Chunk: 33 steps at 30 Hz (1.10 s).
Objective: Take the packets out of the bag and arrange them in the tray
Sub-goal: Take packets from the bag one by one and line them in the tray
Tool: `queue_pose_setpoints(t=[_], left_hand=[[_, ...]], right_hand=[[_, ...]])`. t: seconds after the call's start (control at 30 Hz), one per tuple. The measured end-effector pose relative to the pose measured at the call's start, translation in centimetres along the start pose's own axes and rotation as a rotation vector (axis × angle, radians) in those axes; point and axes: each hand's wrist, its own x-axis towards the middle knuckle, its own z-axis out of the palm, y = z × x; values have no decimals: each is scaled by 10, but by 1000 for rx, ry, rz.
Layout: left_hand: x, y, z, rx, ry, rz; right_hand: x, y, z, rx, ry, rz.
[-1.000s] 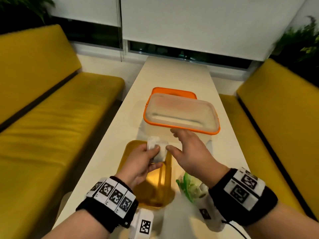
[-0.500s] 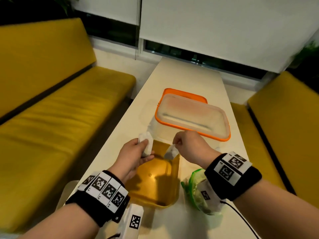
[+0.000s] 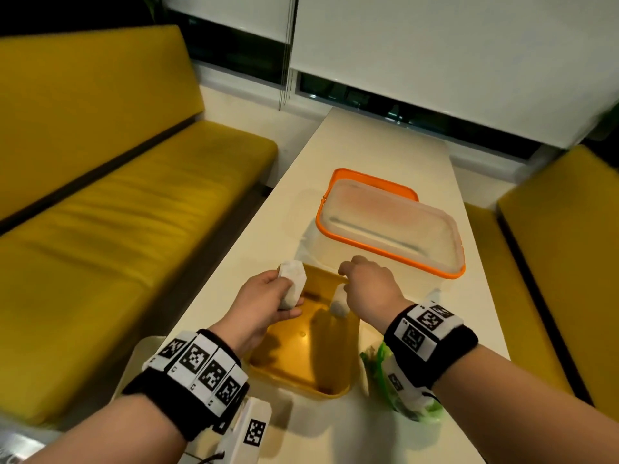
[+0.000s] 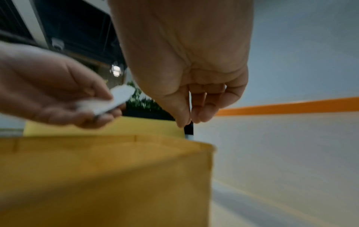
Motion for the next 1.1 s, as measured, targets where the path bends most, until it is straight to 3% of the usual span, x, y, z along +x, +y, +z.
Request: queue_pose_setpoints(t=[0.1,0.2,0.47,0.6,0.87,0.97,1.03,1.1], left_hand=[[1,-3,3,28,-18,-23],[1,-5,12,73,-68,-13],[-1,-6,15,87,-88,16],[-1,-2,-1,78,-41,43],[-4,-2,-15,71,-21,56],[-5,-5,-17,73,-36,19],[-5,-6,-14,86,-54,-2],[-5,-7,-9,113,-69,-7]], right_hand=[[-6,-5,-7,309,205,-47],[-15,-16,-17,620,186,-122],[-18,-3,-21,557,225,-69],[-13,8,-13,498,134,-41],[11,12,26,244,-30,34],[9,8,22,92,31,9],[5,4,11,209,161,-41],[-4,-4,-3,502,243,-113]])
